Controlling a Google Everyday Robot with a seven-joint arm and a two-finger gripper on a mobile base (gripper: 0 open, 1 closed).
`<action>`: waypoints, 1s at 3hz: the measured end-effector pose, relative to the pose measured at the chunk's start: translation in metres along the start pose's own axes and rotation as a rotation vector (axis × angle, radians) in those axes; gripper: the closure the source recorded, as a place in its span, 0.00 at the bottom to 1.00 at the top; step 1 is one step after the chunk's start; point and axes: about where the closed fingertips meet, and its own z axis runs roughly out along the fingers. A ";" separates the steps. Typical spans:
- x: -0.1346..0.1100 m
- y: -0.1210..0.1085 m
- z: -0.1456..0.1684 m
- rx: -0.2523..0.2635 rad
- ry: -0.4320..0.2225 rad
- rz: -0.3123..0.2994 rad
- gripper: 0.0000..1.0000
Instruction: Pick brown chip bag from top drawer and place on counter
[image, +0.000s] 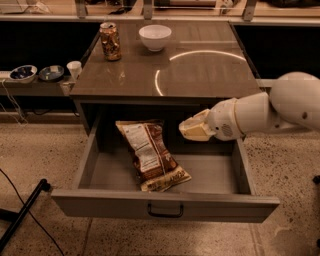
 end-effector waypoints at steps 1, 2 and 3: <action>0.014 -0.015 0.009 0.037 0.081 0.014 0.43; 0.029 -0.010 0.041 -0.026 -0.024 0.058 0.19; 0.034 -0.006 0.063 -0.024 -0.062 0.061 0.00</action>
Offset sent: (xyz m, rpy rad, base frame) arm 0.0181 0.0286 -0.0809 0.2060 0.0674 0.0040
